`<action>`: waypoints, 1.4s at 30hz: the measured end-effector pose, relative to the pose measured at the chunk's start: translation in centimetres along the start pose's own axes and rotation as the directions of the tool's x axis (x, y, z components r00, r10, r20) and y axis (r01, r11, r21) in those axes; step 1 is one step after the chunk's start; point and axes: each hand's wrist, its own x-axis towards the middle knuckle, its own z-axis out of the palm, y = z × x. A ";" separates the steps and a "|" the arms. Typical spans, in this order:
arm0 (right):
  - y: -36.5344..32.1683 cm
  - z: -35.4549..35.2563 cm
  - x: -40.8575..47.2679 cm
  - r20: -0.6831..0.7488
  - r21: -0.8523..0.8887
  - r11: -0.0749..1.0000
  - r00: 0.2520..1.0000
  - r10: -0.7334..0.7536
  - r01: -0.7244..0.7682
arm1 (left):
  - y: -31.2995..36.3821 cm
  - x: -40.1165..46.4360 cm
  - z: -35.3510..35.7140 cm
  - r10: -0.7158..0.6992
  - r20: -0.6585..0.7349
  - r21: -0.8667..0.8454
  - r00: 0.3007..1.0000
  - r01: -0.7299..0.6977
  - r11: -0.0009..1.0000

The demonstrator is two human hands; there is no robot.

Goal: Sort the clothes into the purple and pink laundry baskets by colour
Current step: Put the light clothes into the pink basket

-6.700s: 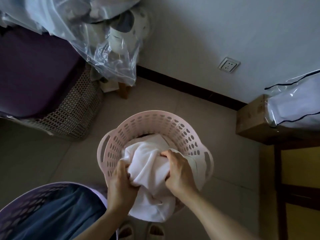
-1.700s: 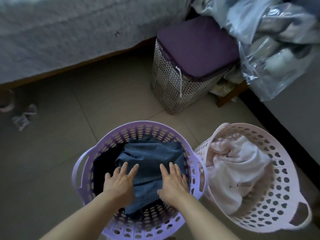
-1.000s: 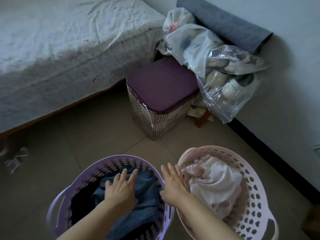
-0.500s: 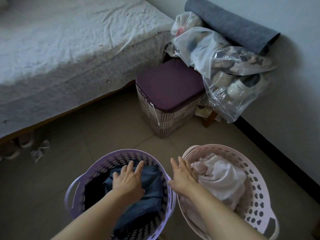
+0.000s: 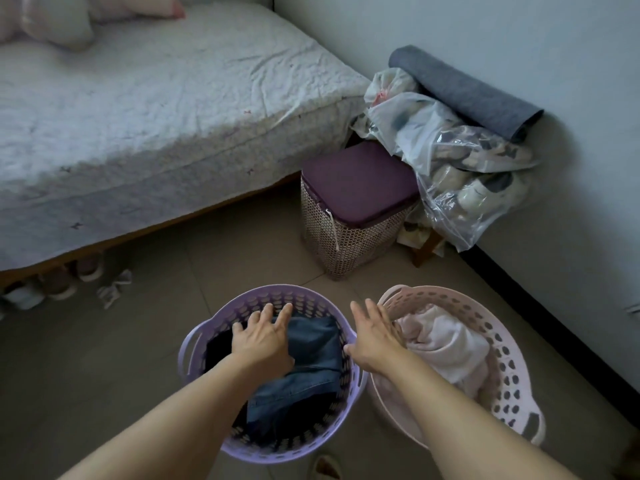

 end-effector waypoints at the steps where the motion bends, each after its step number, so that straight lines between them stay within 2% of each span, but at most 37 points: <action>1: -0.6 0.0 -1.1 -0.011 -0.010 1.000 1.000 -0.003 0.002 | -0.6 -1.1 0.0 0.004 -0.012 0.007 1.000 -0.004 1.000; 16: -4.8 -1.0 -15.9 -0.110 -0.095 0.995 0.994 -0.016 0.006 | -4.6 -15.1 -0.6 0.051 -0.161 0.028 0.986 -0.047 0.998; 24: -2.8 -1.4 -21.6 -0.180 -0.161 0.987 0.983 -0.033 0.004 | -3.2 -20.5 0.5 0.045 -0.200 0.000 0.979 -0.046 0.999; 36: 4.7 -2.4 -34.4 -0.248 -0.170 0.985 0.968 -0.034 -0.009 | 2.9 -31.8 3.1 0.007 -0.240 0.018 0.971 -0.003 1.000; 42: 3.2 -3.1 -38.1 -0.271 -0.184 0.982 0.959 -0.082 0.032 | 3.3 -37.7 1.7 0.015 -0.277 0.051 0.961 -0.001 0.999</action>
